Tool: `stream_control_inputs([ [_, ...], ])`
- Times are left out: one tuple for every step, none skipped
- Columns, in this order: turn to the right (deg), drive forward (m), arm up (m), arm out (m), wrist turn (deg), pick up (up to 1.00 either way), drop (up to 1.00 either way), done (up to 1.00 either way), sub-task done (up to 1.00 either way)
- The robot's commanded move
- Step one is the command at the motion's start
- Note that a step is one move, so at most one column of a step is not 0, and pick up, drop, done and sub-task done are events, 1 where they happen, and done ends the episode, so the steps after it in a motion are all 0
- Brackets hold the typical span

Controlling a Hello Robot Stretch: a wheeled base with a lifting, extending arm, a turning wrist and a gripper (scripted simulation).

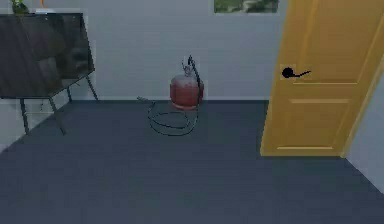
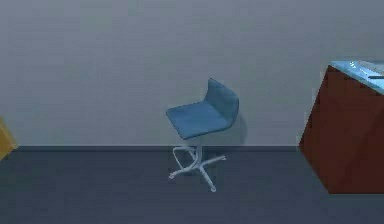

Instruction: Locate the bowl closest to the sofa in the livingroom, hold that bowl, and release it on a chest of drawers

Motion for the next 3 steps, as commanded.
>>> stream_control_inputs([
  [6.0, 0.00, 0.00, 0.00, 0.0, 0.00, 0.00, 0.00, 0.00],
  [0.0, 1.00, 0.00, 0.00, 0.0, 0.00, 0.00, 0.00, 0.00],
  [3.0, 0.00, 0.00, 0.00, 0.0, 0.00, 0.00, 0.00, 0.00],
])
